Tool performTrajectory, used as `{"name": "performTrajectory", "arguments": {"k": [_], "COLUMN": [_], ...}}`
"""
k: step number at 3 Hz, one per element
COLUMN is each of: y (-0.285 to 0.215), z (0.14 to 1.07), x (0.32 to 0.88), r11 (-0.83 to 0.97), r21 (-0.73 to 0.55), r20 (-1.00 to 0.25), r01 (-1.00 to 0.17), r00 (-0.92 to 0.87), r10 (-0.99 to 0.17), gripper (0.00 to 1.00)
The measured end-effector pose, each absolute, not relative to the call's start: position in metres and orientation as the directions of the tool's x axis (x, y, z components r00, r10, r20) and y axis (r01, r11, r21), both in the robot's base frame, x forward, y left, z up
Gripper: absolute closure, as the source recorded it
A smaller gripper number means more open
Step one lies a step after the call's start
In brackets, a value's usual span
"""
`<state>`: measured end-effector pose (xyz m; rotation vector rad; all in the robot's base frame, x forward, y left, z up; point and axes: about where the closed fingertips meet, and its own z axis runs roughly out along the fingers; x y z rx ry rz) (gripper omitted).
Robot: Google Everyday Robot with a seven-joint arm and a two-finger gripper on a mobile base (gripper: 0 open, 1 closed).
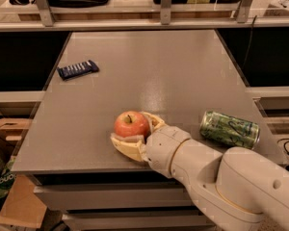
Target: Move apple near rxbar blueberry
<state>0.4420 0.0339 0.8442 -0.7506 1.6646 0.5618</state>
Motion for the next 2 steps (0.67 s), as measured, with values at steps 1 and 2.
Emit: {"name": "performTrajectory", "arguments": {"k": [1, 2], "y": [0.033, 0.035], "z": [0.853, 0.867], "x": [0.452, 0.463], "r11": [0.68, 0.674], "r21": [-0.05, -0.086], "r20": [-0.979, -0.98], "r01": [-0.731, -0.733], "r00": [-0.098, -0.059], "r10": [-0.177, -0.19], "gripper": [1.0, 1.0]}}
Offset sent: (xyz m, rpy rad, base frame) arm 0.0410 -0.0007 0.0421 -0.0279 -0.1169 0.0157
